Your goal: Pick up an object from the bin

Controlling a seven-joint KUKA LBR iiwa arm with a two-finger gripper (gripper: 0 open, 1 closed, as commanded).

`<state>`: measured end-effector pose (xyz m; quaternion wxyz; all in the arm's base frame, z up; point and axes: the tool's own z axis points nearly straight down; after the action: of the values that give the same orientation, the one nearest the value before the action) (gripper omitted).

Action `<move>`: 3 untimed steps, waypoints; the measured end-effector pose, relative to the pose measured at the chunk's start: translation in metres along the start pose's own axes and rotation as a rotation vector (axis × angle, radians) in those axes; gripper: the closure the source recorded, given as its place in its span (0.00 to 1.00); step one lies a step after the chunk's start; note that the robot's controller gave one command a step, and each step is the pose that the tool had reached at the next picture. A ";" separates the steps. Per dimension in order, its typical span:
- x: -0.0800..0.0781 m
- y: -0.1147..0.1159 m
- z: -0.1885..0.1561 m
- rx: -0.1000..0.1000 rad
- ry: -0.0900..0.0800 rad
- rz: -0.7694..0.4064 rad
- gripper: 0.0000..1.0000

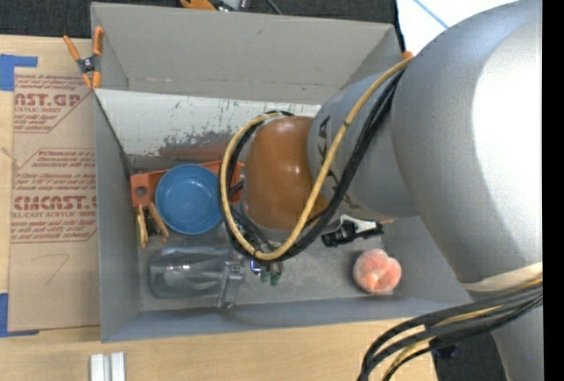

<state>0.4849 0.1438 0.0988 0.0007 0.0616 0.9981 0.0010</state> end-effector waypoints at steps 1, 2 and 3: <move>0.004 0.006 0.028 -0.005 -0.018 -0.011 0.00; 0.003 0.007 0.029 -0.005 -0.006 0.133 1.00; 0.002 0.007 0.029 -0.005 -0.006 0.133 1.00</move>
Offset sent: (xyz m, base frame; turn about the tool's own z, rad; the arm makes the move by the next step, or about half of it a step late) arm -0.0011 0.0061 -0.0288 0.1355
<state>0.4834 0.1515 0.0700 0.0038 0.1278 0.9918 0.0033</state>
